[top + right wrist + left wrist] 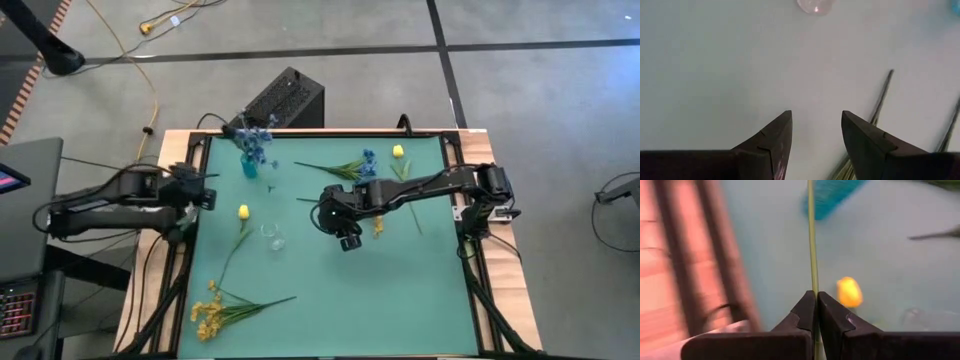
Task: Sort flowers into vase by color
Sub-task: Put the black flower into the blue vase
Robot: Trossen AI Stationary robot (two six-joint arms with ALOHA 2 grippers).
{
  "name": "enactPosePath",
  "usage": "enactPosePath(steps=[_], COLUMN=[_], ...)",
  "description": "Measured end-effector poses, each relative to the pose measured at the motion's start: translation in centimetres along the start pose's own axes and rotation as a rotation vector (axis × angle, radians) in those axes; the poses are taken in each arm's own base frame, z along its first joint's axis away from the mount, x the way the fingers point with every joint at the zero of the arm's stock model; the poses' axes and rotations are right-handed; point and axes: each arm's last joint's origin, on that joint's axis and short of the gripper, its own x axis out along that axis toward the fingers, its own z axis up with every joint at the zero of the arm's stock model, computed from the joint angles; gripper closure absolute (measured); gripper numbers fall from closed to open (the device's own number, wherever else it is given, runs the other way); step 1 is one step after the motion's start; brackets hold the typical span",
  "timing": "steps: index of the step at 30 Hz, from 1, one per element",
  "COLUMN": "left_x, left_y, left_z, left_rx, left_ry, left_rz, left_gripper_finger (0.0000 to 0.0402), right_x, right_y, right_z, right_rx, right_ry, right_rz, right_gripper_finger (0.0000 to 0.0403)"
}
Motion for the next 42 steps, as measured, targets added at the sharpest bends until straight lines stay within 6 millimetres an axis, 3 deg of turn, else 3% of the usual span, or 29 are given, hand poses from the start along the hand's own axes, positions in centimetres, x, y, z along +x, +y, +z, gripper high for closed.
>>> enactPosePath(steps=[6,13,18,27,30,36,42], left_x=[-2.6,-2.8,-3.0,-3.3,-3.2,-2.2,-1.0], left_y=[1.0,0.6,0.2,-2.2,-3.1,-4.9,-7.5], left_z=[0.6,0.3,-0.1,0.9,1.3,2.1,3.0], left_rx=[-0.017,0.001,0.047,0.209,0.279,0.362,0.455], left_ry=[0.035,0.166,0.331,0.284,0.26,0.188,0.143], left_rz=[0.022,-0.073,-0.201,-0.508,-0.567,-0.547,-0.602], left_gripper_finger=[0.0401,0.0401,0.0401,0.0401,0.0401,0.0401,0.0401], right_x=[0.0,0.0,0.0,-0.1,-0.4,-2.3,-3.8], right_y=[0.0,0.0,0.0,-0.2,-0.1,1.5,2.2], right_z=[0.1,0.1,0.1,1.5,2.5,5.5,7.5], right_rx=[-0.004,-0.012,-0.054,-0.214,-0.327,-0.51,-0.545], right_ry=[-0.013,-0.01,-0.012,-0.144,-0.183,-0.181,-0.34], right_rz=[-0.003,-0.002,-0.003,-0.063,-0.193,-0.629,-0.751], right_gripper_finger=[0.0207,0.0207,0.0207,0.0207,0.0207,0.0207,0.0207])
